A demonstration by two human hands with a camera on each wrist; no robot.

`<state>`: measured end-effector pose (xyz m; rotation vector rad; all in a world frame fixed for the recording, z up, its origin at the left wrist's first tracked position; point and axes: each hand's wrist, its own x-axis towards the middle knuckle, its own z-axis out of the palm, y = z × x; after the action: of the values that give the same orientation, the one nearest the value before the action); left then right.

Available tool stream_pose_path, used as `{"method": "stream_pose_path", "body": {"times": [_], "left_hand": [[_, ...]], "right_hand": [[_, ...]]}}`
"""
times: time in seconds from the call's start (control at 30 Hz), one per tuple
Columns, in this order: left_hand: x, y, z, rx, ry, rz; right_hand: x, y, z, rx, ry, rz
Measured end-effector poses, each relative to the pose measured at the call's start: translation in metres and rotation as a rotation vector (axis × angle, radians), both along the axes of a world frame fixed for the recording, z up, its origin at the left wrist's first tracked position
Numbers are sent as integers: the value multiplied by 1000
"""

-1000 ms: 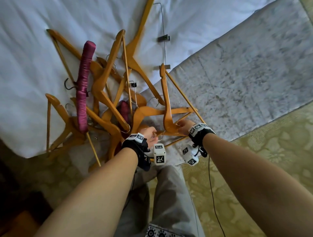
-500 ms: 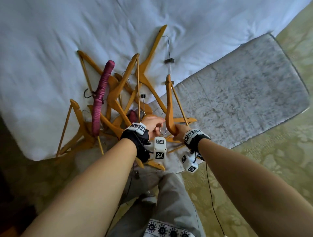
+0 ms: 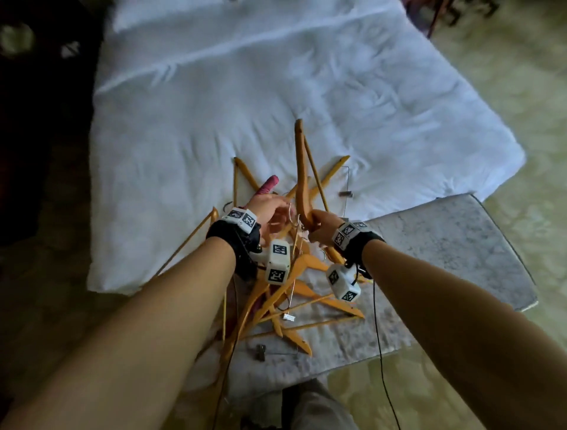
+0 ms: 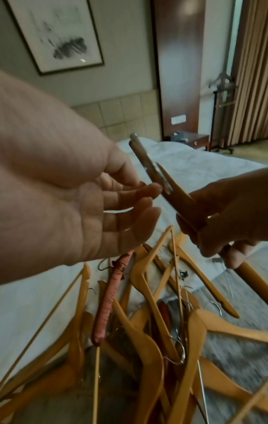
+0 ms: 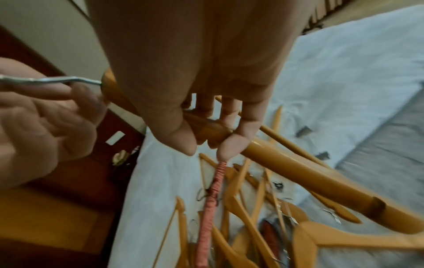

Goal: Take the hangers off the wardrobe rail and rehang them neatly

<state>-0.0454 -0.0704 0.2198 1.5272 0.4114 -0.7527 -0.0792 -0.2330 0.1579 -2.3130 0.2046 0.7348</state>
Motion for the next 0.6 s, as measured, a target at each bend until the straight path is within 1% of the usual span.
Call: {"method": "stream_pose_path", "body": {"times": [0.1, 0.17, 0.23, 0.33, 0.4, 0.47, 0.53, 0.6], "left_hand": [[-12, 45, 47, -18, -64, 117], [-23, 80, 77, -73, -84, 243], [-35, 119, 99, -118, -114, 372], [-60, 178, 128, -157, -184, 480], [-82, 221, 146, -137, -253, 468], [-106, 263, 166, -100, -316, 405], [-131, 307, 185, -53, -370, 356], [-156, 349, 206, 10, -419, 341]], "right_hand": [[14, 49, 46, -36, -123, 87], [21, 87, 75, -78, -193, 156], [21, 129, 103, -72, -243, 205], [9, 197, 149, -40, -297, 283], [-3, 245, 179, 12, -310, 309], [-19, 292, 206, 80, -304, 337], [-36, 339, 232, 95, -317, 406], [-54, 384, 258, 121, -322, 467]]}}
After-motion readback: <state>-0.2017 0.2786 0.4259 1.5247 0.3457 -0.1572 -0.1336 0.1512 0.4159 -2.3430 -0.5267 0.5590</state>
